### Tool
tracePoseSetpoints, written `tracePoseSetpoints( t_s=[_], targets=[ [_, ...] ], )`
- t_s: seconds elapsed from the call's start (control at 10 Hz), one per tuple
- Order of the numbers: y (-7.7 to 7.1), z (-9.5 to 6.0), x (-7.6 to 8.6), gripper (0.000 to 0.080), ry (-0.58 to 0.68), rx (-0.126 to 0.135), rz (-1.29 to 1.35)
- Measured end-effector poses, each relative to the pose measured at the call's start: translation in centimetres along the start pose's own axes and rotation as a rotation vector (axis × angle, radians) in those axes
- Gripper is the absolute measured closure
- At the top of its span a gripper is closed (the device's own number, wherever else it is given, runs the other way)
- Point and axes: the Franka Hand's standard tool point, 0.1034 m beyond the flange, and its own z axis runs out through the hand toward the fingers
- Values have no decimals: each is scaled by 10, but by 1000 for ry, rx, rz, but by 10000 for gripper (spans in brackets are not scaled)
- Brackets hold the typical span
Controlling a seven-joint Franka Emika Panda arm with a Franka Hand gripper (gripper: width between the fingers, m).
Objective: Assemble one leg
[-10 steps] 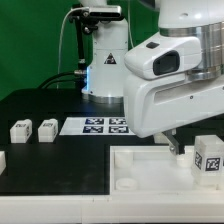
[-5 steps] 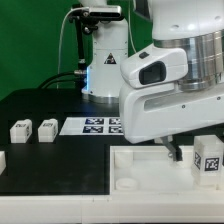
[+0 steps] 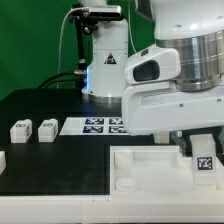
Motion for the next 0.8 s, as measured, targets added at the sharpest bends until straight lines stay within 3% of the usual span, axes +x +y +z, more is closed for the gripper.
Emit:
tracePoseSetpoints(
  t_s=[0.3,0.5,0.8],
  targets=[
    [1,1,4,508,18,18,414],
    [4,2,3,505,3,46,767],
    [-8,6,-2,505,-10,50,1205]
  ],
)
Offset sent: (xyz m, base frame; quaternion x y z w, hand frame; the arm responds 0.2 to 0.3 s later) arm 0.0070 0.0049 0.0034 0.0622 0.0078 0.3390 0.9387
